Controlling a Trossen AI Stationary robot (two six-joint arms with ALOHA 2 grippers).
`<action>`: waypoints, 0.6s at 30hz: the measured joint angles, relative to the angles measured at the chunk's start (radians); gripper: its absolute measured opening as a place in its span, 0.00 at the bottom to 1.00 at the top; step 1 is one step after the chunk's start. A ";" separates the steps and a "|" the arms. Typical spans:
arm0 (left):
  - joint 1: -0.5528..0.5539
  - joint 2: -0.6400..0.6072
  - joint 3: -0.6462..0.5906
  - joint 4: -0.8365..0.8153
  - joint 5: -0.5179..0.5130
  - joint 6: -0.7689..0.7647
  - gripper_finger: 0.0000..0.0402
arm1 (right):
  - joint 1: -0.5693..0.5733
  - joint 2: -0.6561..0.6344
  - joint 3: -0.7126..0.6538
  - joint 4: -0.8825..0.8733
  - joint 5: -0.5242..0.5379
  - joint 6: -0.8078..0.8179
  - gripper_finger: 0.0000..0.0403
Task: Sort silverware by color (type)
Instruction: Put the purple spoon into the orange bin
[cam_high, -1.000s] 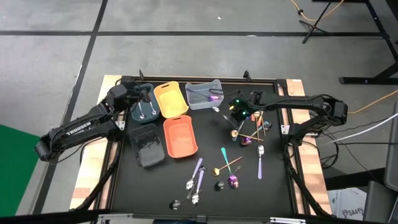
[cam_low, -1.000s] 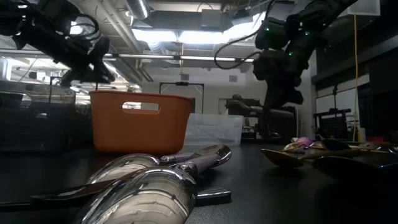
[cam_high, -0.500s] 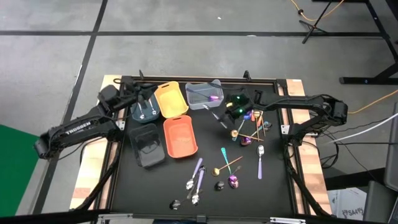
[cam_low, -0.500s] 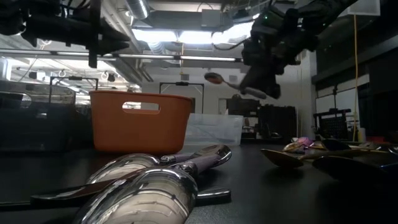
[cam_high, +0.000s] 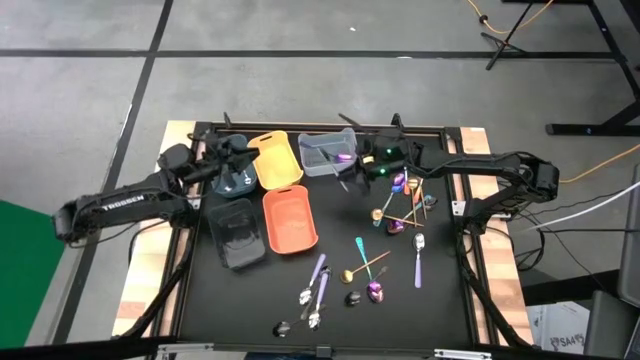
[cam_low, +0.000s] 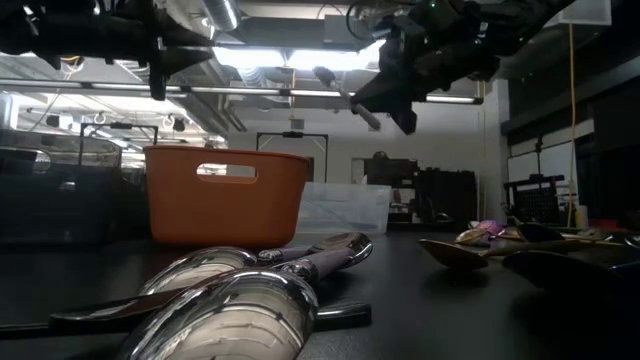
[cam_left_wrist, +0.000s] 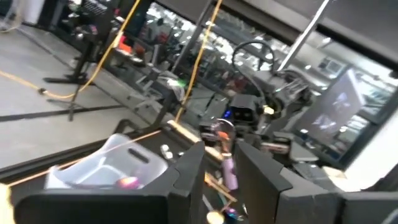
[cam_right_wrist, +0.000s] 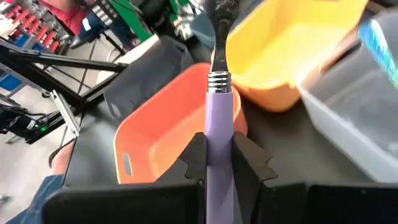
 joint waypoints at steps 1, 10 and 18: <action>-0.011 0.004 0.000 0.014 0.000 0.000 0.21 | 0.000 0.000 0.000 0.015 0.000 -0.009 0.09; -0.099 0.081 0.000 0.105 -0.001 0.038 0.29 | 0.000 0.000 0.000 0.100 0.000 -0.031 0.09; -0.161 0.237 0.000 0.266 -0.007 0.057 0.40 | 0.038 0.000 0.000 0.169 0.000 -0.031 0.09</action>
